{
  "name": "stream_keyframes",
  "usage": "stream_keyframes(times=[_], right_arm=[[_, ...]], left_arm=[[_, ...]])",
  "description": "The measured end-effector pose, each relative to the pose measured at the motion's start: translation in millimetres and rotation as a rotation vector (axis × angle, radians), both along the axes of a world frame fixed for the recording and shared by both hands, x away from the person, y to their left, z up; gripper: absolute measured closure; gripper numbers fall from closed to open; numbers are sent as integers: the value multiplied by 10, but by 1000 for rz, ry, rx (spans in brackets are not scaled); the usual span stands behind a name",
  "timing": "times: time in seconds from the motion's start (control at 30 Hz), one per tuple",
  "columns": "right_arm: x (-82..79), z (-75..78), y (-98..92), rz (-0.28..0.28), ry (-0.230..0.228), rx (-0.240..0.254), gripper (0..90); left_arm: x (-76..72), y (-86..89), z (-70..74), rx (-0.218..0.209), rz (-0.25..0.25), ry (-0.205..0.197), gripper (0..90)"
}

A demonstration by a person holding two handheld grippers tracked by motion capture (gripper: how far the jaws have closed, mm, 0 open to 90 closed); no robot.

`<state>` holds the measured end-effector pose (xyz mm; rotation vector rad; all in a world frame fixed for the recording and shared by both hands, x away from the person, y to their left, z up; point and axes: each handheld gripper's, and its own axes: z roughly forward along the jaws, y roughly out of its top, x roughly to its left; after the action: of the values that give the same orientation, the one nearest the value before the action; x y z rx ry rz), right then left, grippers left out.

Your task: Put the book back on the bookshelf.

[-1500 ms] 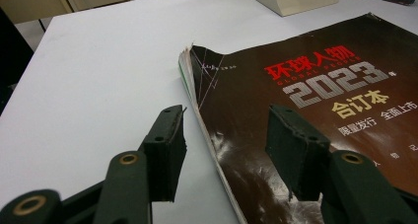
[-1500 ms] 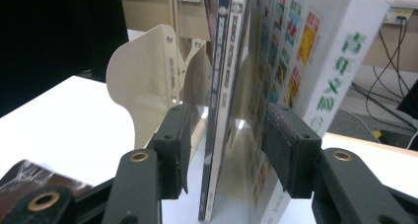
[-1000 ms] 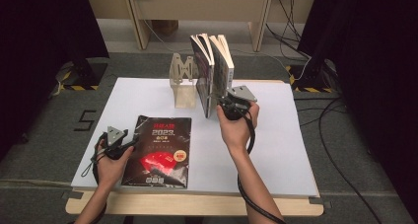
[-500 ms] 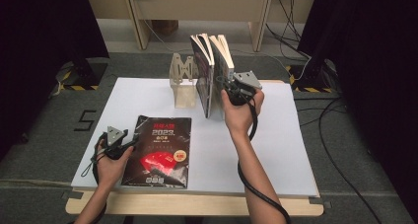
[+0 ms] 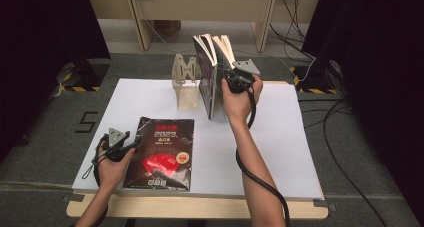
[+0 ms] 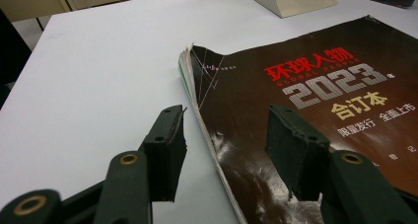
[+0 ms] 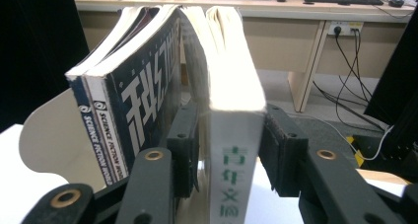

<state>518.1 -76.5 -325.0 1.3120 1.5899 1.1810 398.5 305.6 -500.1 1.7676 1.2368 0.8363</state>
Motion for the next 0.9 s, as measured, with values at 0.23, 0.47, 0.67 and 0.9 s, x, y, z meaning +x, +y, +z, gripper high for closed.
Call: stream_keyframes(times=[0.23,0.47,0.67,0.9], right_arm=[[87,5,43,2,25,-12,661],[127,-3,64,-1,37,-17,708],[140,-5,78,2,40,-31,721],[154,-1,102,-1,54,-14,744]], left_arm=[[-1,0,0,0,0,0,487],[0,1,0,-2,0,1,487],[1,-2,-1,2,-1,-1,487],[2,-4,-2,3,-2,0,487]])
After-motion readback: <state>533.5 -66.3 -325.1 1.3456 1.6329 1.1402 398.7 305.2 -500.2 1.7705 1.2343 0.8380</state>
